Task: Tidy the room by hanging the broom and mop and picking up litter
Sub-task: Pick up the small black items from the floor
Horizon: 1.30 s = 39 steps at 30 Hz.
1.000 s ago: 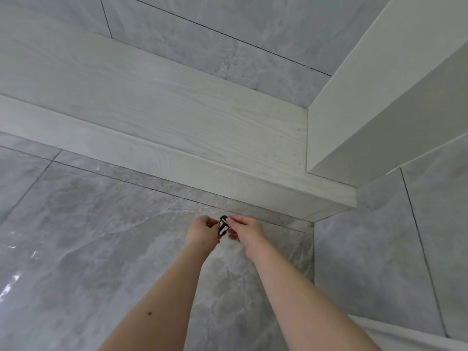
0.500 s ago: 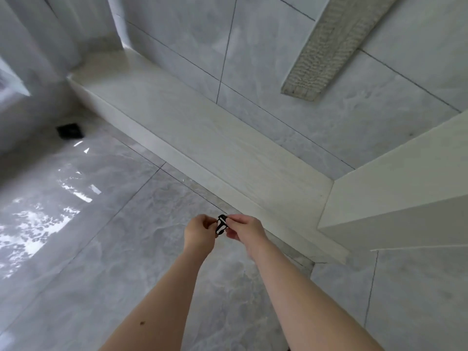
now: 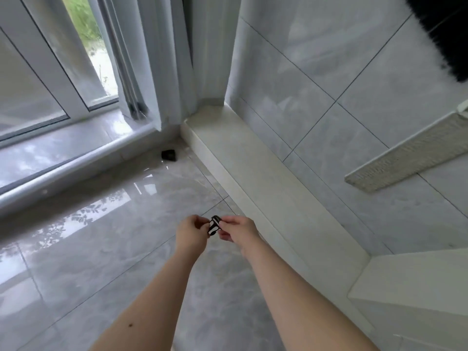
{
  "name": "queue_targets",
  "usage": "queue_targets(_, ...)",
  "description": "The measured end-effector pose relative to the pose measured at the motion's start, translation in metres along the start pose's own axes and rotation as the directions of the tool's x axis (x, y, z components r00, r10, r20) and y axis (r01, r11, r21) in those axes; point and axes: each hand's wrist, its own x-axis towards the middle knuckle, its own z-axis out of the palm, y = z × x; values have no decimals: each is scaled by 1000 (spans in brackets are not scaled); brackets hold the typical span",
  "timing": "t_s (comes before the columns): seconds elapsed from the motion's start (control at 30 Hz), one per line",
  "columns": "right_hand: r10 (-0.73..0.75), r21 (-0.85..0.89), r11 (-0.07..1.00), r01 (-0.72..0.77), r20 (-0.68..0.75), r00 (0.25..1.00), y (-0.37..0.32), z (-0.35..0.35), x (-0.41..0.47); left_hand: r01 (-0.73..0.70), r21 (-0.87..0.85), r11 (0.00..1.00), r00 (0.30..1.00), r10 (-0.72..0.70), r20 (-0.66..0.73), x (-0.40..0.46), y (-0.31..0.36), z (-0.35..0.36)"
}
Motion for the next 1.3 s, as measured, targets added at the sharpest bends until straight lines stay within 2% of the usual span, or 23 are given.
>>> queue_targets(0.2,-37,-38,999,38,32,999,-45,58,4,-19,-26,999,998,18,-61,31,33,-60)
queue_targets(0.43,-53,-86,995,57,51,997,-93,93,40,-22,-49,999,996,18,-92,79,63,-85)
queue_targets(0.87,-58,-115,991,66,70,996,-202,147,210,-27,-45,999,992,22,-121,275,128,-93)
queue_targets(1.07,-60,-154,986,68,56,997,-207,174,304,-13,-27,1000,992,9,-123,373,115,-88)
queue_targets(1.3,-89,-132,988,85,-25,996,-163,220,435,-15,189,982,993,36,-108,505,48,-78)
